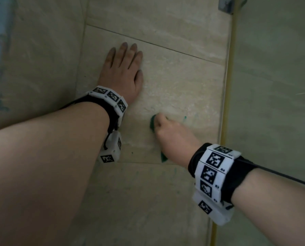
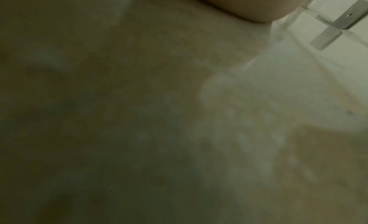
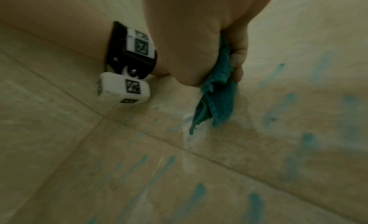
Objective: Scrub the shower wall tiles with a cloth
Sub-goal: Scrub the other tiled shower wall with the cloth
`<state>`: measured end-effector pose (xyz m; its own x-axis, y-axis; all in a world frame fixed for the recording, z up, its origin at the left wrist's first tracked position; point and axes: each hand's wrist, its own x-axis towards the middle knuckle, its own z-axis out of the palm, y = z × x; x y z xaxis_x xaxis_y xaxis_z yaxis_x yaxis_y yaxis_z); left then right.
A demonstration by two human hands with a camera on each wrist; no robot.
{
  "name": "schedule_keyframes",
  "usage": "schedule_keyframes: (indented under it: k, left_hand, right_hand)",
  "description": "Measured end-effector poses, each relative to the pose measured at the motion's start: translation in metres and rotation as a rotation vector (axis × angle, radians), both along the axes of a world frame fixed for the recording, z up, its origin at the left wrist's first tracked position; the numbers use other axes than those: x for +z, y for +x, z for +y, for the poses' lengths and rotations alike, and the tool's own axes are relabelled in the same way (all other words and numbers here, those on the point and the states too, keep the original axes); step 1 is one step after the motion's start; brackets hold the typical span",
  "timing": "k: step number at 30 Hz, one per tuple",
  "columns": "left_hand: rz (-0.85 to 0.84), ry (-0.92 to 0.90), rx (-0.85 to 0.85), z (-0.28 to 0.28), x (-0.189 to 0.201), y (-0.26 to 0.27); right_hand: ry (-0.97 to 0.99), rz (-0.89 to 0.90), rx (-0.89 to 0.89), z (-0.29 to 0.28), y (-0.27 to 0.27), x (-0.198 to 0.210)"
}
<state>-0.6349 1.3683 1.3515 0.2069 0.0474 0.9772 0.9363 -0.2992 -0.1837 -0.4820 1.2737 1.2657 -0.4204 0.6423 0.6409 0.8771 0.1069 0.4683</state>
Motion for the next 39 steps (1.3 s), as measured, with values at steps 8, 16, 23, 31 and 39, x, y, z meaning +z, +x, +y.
schedule_keyframes:
  k: [8,16,23,31,39]
  left_hand:
    - [-0.006,-0.040,0.028,-0.003,0.000,0.001]
    - [0.009,-0.036,0.010,-0.003,-0.001,0.000]
    - [0.006,-0.033,0.004,-0.003,0.000,0.001]
    - [0.011,-0.038,0.007,-0.004,0.000,0.001]
    - [0.008,-0.024,-0.008,-0.005,-0.001,0.001]
  right_hand:
    - [0.128,0.170,-0.065,0.013,0.044,0.031]
    - [-0.134,-0.190,0.127,0.020,-0.001,-0.020]
    - [0.128,0.228,-0.001,0.015,0.051,0.024]
    - [0.146,0.468,-0.194,0.015,0.043,0.021]
    - [0.017,0.292,-0.024,0.015,0.026,0.003]
